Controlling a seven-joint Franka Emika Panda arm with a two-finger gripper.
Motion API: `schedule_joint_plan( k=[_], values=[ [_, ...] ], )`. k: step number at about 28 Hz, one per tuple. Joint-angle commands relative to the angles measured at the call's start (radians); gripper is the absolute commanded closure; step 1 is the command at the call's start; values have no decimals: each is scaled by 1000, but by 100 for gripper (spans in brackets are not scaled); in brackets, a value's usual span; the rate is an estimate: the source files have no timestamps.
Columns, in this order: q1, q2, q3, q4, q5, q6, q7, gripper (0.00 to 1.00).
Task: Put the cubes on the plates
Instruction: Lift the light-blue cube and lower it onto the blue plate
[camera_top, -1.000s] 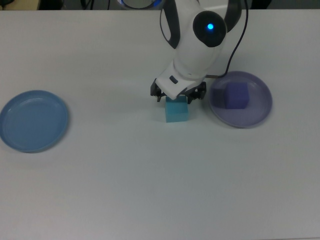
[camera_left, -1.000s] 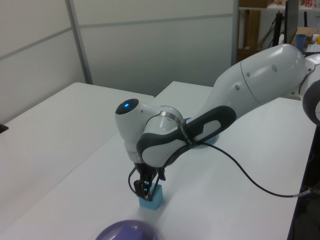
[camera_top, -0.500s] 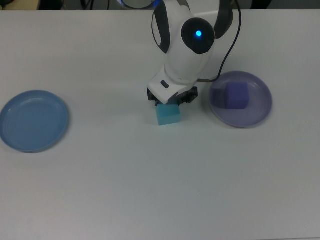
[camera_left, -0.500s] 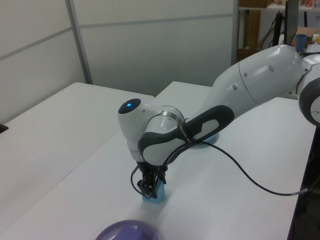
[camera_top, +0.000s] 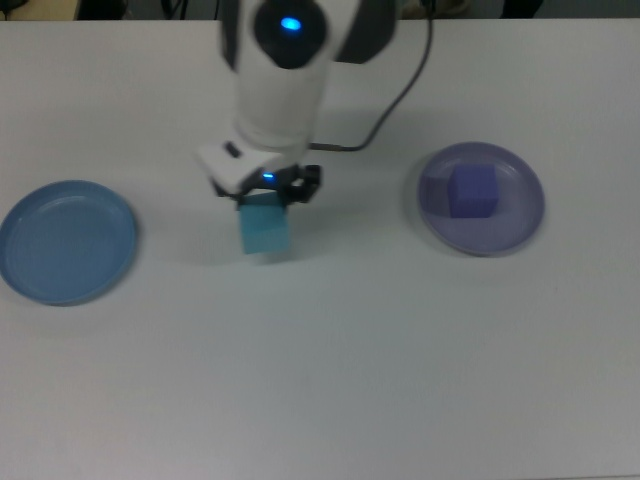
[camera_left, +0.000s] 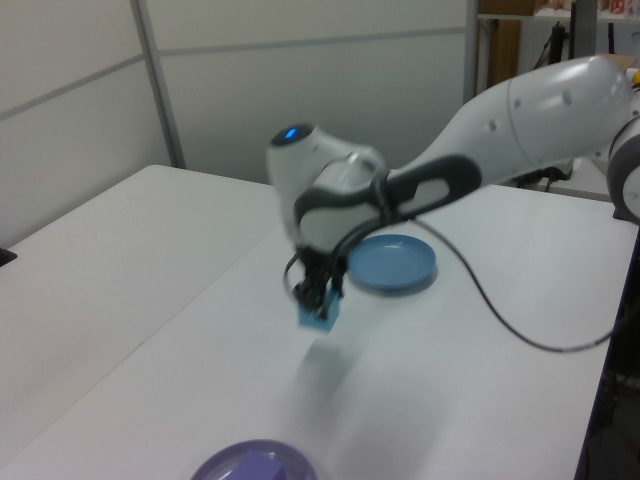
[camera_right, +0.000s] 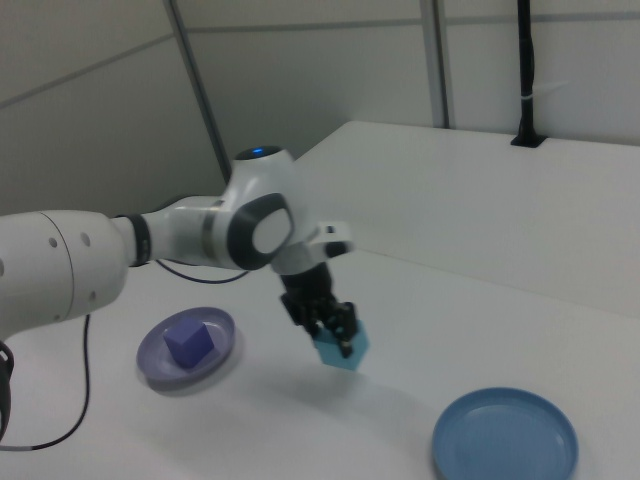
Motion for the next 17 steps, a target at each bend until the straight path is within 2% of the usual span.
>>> schedule_joint_plan(
  k=[1,7,9,15,17],
  values=[
    [-113,-5,4,16,20,-21,-191,61],
    [-246,6,2,21,10,-11,-358,61],
    [-273,12,2,21,12,-6,-403,61],
    [-353,35,2,19,10,90,-420,61],
    [-369,68,2,19,6,124,-417,61]
  ],
)
